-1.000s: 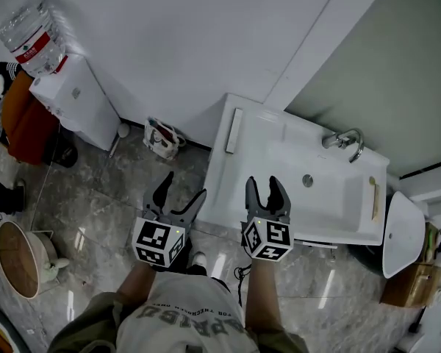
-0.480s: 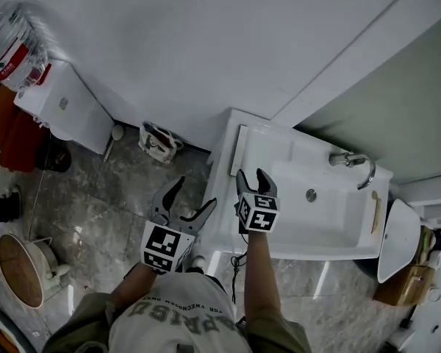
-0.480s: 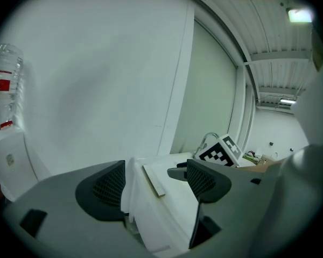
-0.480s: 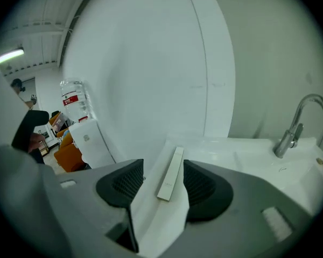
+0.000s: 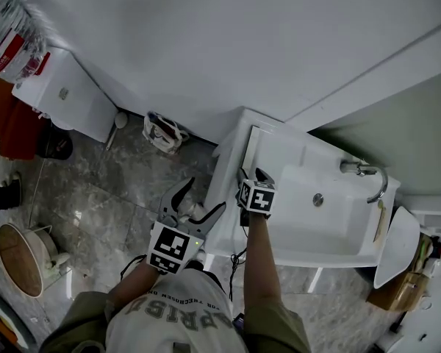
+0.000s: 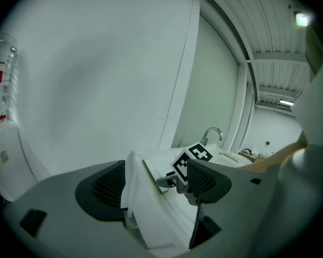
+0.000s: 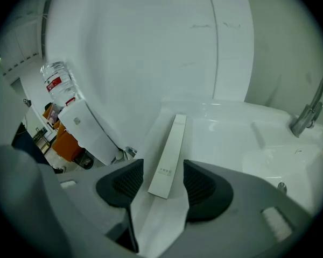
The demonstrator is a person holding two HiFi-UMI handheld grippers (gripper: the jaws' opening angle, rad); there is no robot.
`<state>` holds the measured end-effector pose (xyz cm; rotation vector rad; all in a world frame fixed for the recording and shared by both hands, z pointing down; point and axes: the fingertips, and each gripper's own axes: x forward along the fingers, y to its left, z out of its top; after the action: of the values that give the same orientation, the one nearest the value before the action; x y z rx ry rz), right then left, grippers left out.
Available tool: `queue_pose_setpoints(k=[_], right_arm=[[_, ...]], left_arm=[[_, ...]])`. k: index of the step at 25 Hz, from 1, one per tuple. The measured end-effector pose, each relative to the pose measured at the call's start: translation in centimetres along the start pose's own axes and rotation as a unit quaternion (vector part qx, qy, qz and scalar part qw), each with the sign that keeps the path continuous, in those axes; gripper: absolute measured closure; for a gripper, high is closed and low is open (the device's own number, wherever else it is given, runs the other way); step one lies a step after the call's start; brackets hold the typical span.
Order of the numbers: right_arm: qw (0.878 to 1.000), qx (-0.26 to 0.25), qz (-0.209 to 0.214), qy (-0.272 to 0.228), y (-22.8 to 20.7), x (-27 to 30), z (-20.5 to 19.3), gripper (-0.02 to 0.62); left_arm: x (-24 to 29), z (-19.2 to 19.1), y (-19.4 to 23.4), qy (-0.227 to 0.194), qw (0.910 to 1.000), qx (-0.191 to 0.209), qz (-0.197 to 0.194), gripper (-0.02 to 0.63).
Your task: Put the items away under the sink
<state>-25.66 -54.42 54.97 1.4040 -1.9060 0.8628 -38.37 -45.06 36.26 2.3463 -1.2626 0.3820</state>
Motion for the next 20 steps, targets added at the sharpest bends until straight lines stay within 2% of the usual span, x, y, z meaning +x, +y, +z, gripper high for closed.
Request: queue_pose_setpoints(k=[5,11,15,16,17,20], right_arm=[[0.999,0.01,-0.003,0.032,-0.4,1.7,-1.0,0.373],[0.998,0.01,-0.028,0.064,-1.3,2.0,-1.8,0.373],[0.997,0.018,-0.025,0.074,-1.4,2.1,-2.2,0.374],[0.997,0.02,-0.023,0.075,-1.3,2.2,-2.2,0.386],[0.997,0.023,-0.02,0.076,-1.2,2.3,-2.2,0.428],[0.996,0.039,-0.016,0.075,-1.3,2.3,-2.1,0.448]], left_arm=[[0.6,-0.6,0.5,0.013,0.9999,-0.006,0.002,0.262],[1.0,-0.9,0.9,0.019,0.9998,-0.01,0.003,0.262],[1.1,-1.0,1.0,0.022,0.9997,-0.012,0.003,0.261],[1.2,-1.0,1.1,0.022,0.9997,-0.012,0.003,0.262],[1.3,-1.0,1.1,0.023,0.9997,-0.011,0.004,0.261],[1.5,-1.0,1.0,0.025,0.9996,-0.01,0.002,0.261]])
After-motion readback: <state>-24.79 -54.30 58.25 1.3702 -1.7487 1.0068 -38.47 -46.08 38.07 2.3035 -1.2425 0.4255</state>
